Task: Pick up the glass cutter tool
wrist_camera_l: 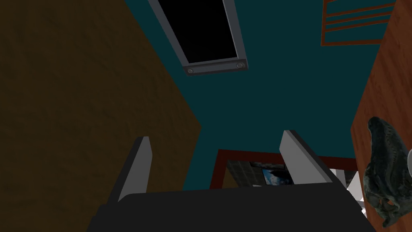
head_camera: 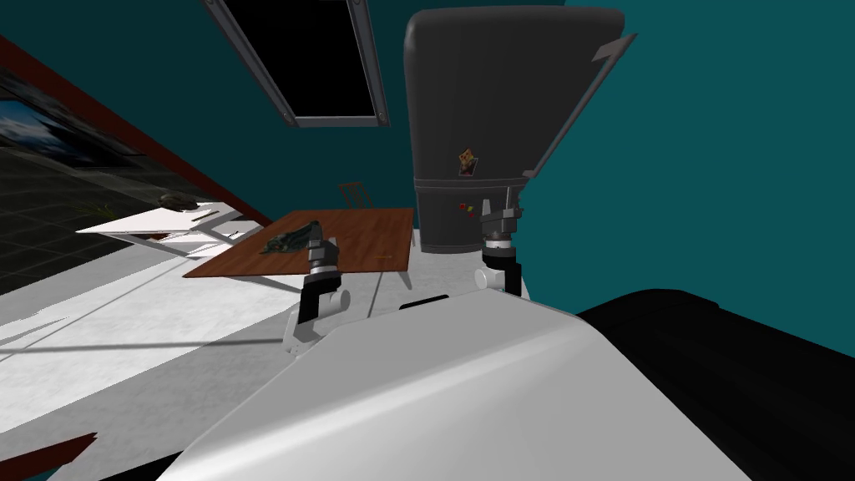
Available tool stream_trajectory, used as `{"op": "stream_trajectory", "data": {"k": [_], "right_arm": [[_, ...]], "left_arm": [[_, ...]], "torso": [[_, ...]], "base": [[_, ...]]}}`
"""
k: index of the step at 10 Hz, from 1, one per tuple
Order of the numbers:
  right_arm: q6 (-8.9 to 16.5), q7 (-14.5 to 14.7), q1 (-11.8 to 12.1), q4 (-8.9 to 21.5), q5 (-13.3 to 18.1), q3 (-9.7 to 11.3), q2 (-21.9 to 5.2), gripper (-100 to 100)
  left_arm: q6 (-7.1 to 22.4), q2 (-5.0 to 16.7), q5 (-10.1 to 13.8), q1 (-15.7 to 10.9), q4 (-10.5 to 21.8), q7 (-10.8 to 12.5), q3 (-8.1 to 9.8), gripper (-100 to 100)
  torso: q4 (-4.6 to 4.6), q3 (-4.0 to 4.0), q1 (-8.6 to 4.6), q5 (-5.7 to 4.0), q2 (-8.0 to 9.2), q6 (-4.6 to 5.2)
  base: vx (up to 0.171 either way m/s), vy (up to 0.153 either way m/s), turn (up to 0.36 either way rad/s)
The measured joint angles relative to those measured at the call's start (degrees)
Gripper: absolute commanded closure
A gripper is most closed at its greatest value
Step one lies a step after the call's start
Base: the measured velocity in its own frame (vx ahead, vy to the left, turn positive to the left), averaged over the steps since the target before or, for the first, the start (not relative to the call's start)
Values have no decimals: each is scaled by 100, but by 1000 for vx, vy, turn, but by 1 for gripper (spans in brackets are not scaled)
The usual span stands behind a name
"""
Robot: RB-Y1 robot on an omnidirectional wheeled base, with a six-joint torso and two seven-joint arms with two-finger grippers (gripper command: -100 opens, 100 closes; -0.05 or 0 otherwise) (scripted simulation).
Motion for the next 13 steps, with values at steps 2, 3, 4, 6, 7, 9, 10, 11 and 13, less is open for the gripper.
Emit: {"op": "stream_trajectory", "data": {"k": [2,3,4,6,7,9,10,11,13], "right_arm": [[0,0,0,0,0,0,0,0],[0,0,0,0,0,0,0,0],[0,0,0,0,0,0,0,0],[0,0,0,0,0,0,0,0],[0,0,0,0,0,0,0,0],[0,0,0,0,0,0,0,0],[0,0,0,0,0,0,0,0],[0,0,0,0,0,0,0,0],[0,0,0,0,0,0,0,0]], "left_arm": [[223,95,41,-244,420,-27,128,-100],[350,100,47,-254,462,-42,148,-100],[484,110,53,-325,578,-71,180,-100],[830,149,72,-499,728,-112,256,-100],[934,143,65,-578,860,-145,266,-100],[1279,273,125,-741,1104,-182,359,-100],[1412,304,132,-866,1307,-206,381,-100],[1575,325,141,-923,1437,-242,404,-100],[1865,427,180,-1097,1746,-284,445,-100]], "torso": [[0,-1,-9,-1,-2,2],[0,-1,-6,-1,-1,0],[-1,-2,-7,-1,-5,1],[-1,-3,4,1,-6,1],[-1,-3,11,2,-5,0],[-3,-9,-5,-1,-16,1],[-4,-9,-2,-1,-14,0],[-2,-6,0,0,-10,0],[-2,-6,11,3,-11,0]], "base": [[16,-109,-39],[28,-103,-35],[26,-74,-13],[27,-63,-27],[39,-74,-33],[55,-102,-27],[34,-87,-24],[32,-59,-10],[45,-57,-15]]}}
